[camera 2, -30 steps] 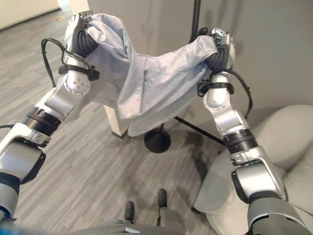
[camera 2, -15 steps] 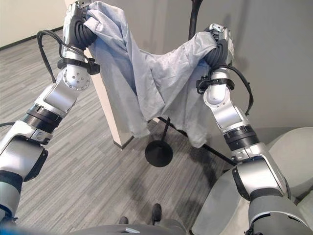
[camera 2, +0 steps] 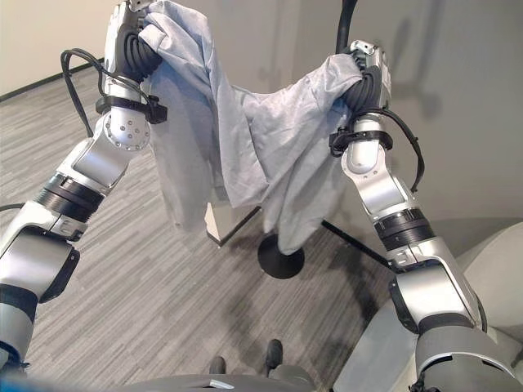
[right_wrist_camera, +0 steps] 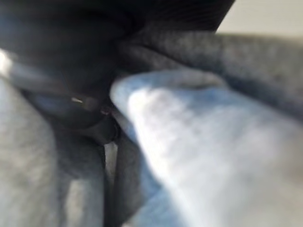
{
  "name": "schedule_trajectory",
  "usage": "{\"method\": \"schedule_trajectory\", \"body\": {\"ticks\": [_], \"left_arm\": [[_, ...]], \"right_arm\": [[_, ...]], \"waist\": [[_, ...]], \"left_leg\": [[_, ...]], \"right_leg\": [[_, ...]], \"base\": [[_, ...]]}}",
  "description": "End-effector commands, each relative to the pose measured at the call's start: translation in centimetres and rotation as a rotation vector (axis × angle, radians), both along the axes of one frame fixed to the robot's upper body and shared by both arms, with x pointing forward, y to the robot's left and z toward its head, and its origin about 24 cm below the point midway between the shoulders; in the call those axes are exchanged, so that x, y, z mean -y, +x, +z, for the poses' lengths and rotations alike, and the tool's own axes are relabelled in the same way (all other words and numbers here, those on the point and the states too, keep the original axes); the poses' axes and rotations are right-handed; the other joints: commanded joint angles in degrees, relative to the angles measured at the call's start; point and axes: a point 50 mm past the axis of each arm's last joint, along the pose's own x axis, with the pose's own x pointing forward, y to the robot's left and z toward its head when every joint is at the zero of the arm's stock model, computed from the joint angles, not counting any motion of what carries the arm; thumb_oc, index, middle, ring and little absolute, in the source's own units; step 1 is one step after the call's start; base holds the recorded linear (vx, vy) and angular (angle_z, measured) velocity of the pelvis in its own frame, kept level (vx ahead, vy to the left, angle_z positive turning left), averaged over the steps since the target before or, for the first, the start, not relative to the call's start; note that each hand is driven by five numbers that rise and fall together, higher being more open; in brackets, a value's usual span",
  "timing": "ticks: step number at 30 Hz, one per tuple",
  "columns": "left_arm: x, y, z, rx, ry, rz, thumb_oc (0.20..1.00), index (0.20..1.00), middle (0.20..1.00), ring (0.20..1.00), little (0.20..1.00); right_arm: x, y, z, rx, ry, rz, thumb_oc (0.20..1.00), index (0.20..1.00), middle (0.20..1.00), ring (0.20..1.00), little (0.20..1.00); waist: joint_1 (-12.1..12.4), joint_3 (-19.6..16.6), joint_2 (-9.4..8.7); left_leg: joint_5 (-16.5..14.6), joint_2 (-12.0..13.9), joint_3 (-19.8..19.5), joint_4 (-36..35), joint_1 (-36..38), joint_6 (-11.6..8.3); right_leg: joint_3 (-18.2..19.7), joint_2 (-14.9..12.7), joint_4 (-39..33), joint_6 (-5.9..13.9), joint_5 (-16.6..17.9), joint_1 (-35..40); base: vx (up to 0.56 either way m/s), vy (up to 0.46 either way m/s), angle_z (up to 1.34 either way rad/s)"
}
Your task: Hang the clothes on the sofa on the clothes rack.
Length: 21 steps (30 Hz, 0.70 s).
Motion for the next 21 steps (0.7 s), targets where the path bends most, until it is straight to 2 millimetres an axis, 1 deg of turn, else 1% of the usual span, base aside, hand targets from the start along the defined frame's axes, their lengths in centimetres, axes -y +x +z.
{"method": "schedule_trajectory", "body": {"ticks": [1, 2, 3, 5, 6, 8, 9, 10, 11, 12, 13, 15, 16, 17, 18, 19, 20, 21], "left_arm": [[-1.2, -0.4, 3.3, 0.111, 0.018, 0.029, 0.200, 0.200, 0.200, 0.200, 0.200], [-1.1, -0.5, 3.3, 0.117, 0.017, 0.027, 0.200, 0.200, 0.200, 0.200, 0.200], [-1.1, -0.5, 3.3, 0.117, 0.017, 0.027, 0.200, 0.200, 0.200, 0.200, 0.200], [-1.1, -0.6, 3.3, 0.121, 0.006, 0.021, 0.200, 0.200, 0.200, 0.200, 0.200], [-1.0, -0.6, 3.4, 0.125, 0.004, 0.020, 0.200, 0.200, 0.200, 0.200, 0.200], [-0.4, -0.7, 4.0, 0.146, 0.000, 0.003, 0.200, 0.200, 0.200, 0.200, 0.200], [-0.4, -0.7, 4.1, 0.148, -0.001, 0.003, 0.200, 0.200, 0.200, 0.200, 0.200], [-0.3, -0.7, 4.2, 0.156, -0.004, 0.003, 0.200, 0.200, 0.200, 0.200, 0.200], [-0.5, -1.0, 4.7, 0.177, 0.002, 0.008, 0.200, 0.200, 0.200, 0.200, 0.200], [-0.7, -1.1, 4.9, 0.195, 0.004, 0.014, 0.200, 0.200, 0.200, 0.200, 0.200], [-0.7, -1.1, 4.9, 0.195, 0.004, 0.014, 0.200, 0.200, 0.200, 0.200, 0.200], [-0.6, -1.3, 5.5, 0.218, 0.016, 0.004, 0.200, 0.200, 0.200, 0.200, 0.200], [-0.8, -1.5, 5.5, 0.222, 0.011, 0.003, 0.200, 0.200, 0.200, 0.200, 0.200], [-0.7, -1.5, 5.0, 0.212, -0.007, -0.006, 0.200, 0.200, 0.200, 0.200, 0.200], [-0.7, -1.5, 4.9, 0.210, -0.007, -0.006, 0.200, 0.200, 0.200, 0.200, 0.200], [-0.5, -1.5, 4.7, 0.204, -0.015, -0.021, 0.200, 0.200, 0.200, 0.200, 0.200], [-0.5, -1.4, 4.3, 0.194, -0.029, -0.021, 0.200, 0.200, 0.200, 0.200, 0.200], [-0.3, -1.3, 4.0, 0.185, -0.032, -0.027, 0.200, 0.200, 0.200, 0.200, 0.200]], "right_arm": [[0.5, -0.6, 4.1, 0.146, -0.019, -0.013, 0.200, 0.200, 0.200, 0.200, 0.200], [0.5, -0.7, 4.1, 0.151, -0.014, -0.012, 0.200, 0.200, 0.200, 0.200, 0.200], [0.6, -0.7, 4.1, 0.151, -0.014, -0.012, 0.200, 0.200, 0.200, 0.200, 0.200], [0.6, -0.8, 4.1, 0.156, -0.001, -0.009, 0.200, 0.200, 0.200, 0.200, 0.200], [0.6, -0.8, 4.3, 0.162, 0.000, -0.015, 0.200, 0.200, 0.200, 0.200, 0.200], [0.4, -0.8, 5.3, 0.191, -0.002, -0.014, 0.200, 0.200, 0.200, 0.200, 0.200], [0.4, -0.8, 5.3, 0.193, -0.002, -0.014, 0.200, 0.200, 0.200, 0.200, 0.200], [0.1, -0.9, 5.7, 0.211, 0.001, -0.009, 0.200, 0.200, 0.200, 0.200, 0.200], [0.1, -1.2, 6.3, 0.236, -0.008, -0.010, 0.200, 0.200, 0.200, 0.200, 0.200], [0.2, -1.3, 6.4, 0.246, -0.014, -0.015, 0.200, 0.200, 0.200, 0.200, 0.200], [0.2, -1.3, 6.4, 0.246, -0.014, -0.014, 0.200, 0.200, 0.200, 0.200, 0.200], [0.6, -1.6, 6.9, 0.264, -0.029, -0.026, 0.200, 0.200, 0.200, 0.200, 0.200], [0.7, -1.8, 7.2, 0.267, -0.044, -0.026, 0.200, 0.200, 0.200, 0.200, 0.200], [0.7, -1.8, 6.8, 0.261, -0.038, -0.020, 0.200, 0.200, 0.200, 0.200, 0.200], [0.7, -1.8, 6.7, 0.259, -0.038, -0.020, 0.200, 0.200, 0.200, 0.200, 0.200], [0.8, -1.9, 6.6, 0.251, -0.064, -0.019, 0.200, 0.200, 0.200, 0.200, 0.200], [1.0, -1.9, 6.6, 0.250, -0.063, -0.018, 0.200, 0.200, 0.200, 0.200, 0.200], [1.2, -2.0, 6.4, 0.239, -0.070, -0.020, 0.200, 0.200, 0.200, 0.200, 0.200]], "waist": [[2.39, -3.83, 1.96], [2.45, -3.29, 2.13], [2.55, -3.29, 2.08], [2.28, -2.42, 2.39], [2.13, -2.15, 2.53], [1.38, -1.12, 3.35], [1.42, -1.14, 3.44], [0.83, -0.36, 3.77], [0.43, 0.00, 4.07], [-0.16, 0.26, 3.93], [-0.16, 0.28, 4.01], [-0.29, -0.12, 2.98], [0.06, -0.72, 1.50], [-0.03, -1.26, 0.99], [-0.14, -1.37, 1.14], [-0.21, -2.02, 1.03], [-0.52, -2.50, 1.04], [-0.85, -2.97, 1.01]], "left_leg": [[-2.24, 0.41, 7.22, 0.69, -1.26, -1.66], [-2.41, 0.43, 7.47, 0.77, -1.02, -1.38], [-2.42, 0.37, 7.58, 0.78, -1.04, -1.35], [-2.56, 0.54, 7.46, 0.85, -0.50, -1.21], [-2.75, 0.81, 7.30, 0.80, -0.26, -1.39], [-3.04, 3.08, 6.79, 0.74, -0.13, -2.44], [-3.14, 3.20, 6.82, 0.79, -0.24, -2.49], [-3.30, 4.22, 6.64, 0.86, 0.07, -3.10], [-4.33, 5.61, 6.37, 0.75, 1.04, -4.12], [-5.64, 7.00, 6.20, 0.23, 3.07, -5.26], [-5.70, 7.12, 6.21, 0.23, 3.13, -5.31], [-6.71, 8.28, 5.84, 0.16, 4.02, -6.83], [-7.52, 10.67, 6.53, 0.16, 5.54, -8.28], [-6.66, 12.64, 7.00, 0.16, 6.02, -9.14], [-6.69, 12.86, 6.87, 0.16, 6.02, -9.26], [-5.44, 14.48, 7.25, 0.16, 5.89, -9.87], [-3.93, 15.69, 7.03, 0.23, 5.39, -10.36], [-2.83, 16.76, 6.80, 0.40, 5.04, -10.25]], "right_leg": [[0.60, -3.27, 8.89, 10.42, -8.69, 2.52], [0.84, -3.60, 12.03, 10.47, -9.08, 1.28], [0.99, -3.71, 12.69, 10.49, -9.41, 0.90], [1.55, -4.21, 16.31, 10.54, -8.90, -1.06], [1.95, -4.74, 16.40, 10.61, -8.38, -1.76], [3.38, -7.32, 13.80, 10.88, -6.28, -5.18], [3.40, -7.20, 13.78, 10.87, -6.25, -5.29], [4.32, -8.88, 12.62, 11.20, -5.29, -7.40], [5.15, -11.34, 8.71, 12.07, -3.60, -9.32], [5.42, -12.71, 5.82, 12.86, -1.58, -11.36], [5.36, -12.60, 5.65, 12.86, -1.51, -11.21], [4.60, -12.81, 3.68, 12.86, -0.43, -9.62], [3.11, -12.81, 4.68, 12.86, 0.05, -8.76], [2.26, -12.15, 5.60, 12.86, -0.28, -8.11], [2.07, -12.01, 5.70, 12.86, -0.42, -8.02], [1.30, -11.32, 6.27, 12.86, -1.04, -7.21], [0.73, -10.05, 6.56, 12.86, -1.94, -6.28], [0.60, -8.89, 6.45, 12.86, -3.17, -5.33]], "base": [[0.01, 0.170, -0.10], [0.00, 0.124, -0.26], [0.01, 0.057, -0.40], [0.04, 0.007, -0.28], [0.09, -0.139, 0.04], [0.08, -0.194, 0.17], [0.03, -0.151, 0.10], [0.11, -0.260, -0.06], [0.24, -0.496, -0.20], [0.22, -0.415, -0.21], [0.20, -0.386, -0.15], [0.20, -0.489, 0.12], [0.31, -0.727, 0.56], [0.25, -0.558, 0.76], [0.18, -0.363, 0.49], [0.13, -0.315, 0.45], [0.19, -0.450, 0.30], [0.18, -0.435, 0.43]]}}
